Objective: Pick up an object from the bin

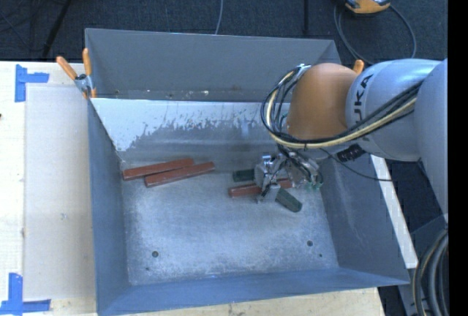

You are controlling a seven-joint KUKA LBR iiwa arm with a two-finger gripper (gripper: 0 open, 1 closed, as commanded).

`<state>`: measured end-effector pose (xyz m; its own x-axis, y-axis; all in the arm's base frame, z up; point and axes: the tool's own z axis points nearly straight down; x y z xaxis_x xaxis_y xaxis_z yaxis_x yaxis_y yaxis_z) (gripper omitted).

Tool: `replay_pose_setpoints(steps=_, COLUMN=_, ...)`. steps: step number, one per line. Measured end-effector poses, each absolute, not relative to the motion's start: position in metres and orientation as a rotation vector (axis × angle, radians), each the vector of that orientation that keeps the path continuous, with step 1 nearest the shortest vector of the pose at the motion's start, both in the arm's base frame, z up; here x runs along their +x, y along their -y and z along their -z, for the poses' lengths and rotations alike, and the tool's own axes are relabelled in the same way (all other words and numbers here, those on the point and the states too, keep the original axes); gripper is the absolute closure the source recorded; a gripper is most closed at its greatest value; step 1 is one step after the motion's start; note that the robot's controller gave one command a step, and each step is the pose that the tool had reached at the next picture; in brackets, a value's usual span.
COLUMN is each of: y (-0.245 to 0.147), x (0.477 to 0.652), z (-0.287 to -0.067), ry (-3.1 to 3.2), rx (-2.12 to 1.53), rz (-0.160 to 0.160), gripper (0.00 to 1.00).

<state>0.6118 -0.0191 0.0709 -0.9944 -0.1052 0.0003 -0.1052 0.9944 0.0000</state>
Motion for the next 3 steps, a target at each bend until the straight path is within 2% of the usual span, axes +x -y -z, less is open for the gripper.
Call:
replay_pose_setpoints(steps=1, y=0.023, x=0.614, z=-0.071, ry=3.120, rx=0.380, rz=0.005, gripper=1.00)
replay_pose_setpoints(steps=2, y=0.012, x=0.615, z=-0.192, ry=3.106, rx=0.479, rz=0.001, gripper=1.00)
replay_pose_setpoints(steps=3, y=0.013, x=0.615, z=-0.192, ry=3.106, rx=0.478, rz=0.001, gripper=1.00)
